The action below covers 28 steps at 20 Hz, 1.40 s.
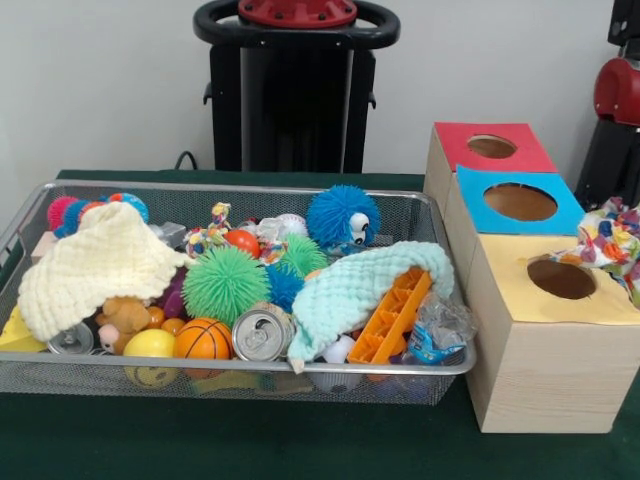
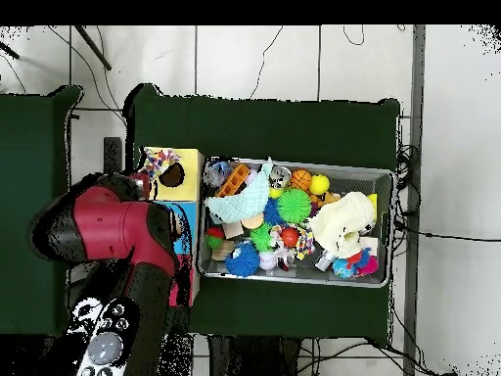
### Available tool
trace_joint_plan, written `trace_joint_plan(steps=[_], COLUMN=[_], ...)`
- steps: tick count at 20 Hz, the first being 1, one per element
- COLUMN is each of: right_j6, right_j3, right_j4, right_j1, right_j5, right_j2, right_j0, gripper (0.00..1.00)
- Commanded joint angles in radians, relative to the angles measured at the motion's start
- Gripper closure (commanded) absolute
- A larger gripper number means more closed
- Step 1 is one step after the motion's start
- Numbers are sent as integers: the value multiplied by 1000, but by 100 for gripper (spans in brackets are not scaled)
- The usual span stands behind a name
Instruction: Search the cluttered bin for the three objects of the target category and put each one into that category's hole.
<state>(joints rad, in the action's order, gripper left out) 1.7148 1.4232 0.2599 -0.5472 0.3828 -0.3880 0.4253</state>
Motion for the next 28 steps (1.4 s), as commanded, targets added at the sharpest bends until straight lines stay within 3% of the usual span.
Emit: trace_joint_plan(steps=[1,11,28], right_j6=[265,248,182], right_j3=[45,41,21], right_j4=[41,37,10], right_j1=[40,38,26], right_j5=[64,63,151], right_j2=[13,22,30], right_j0=[-45,-57,-111], gripper=[100,100,100])
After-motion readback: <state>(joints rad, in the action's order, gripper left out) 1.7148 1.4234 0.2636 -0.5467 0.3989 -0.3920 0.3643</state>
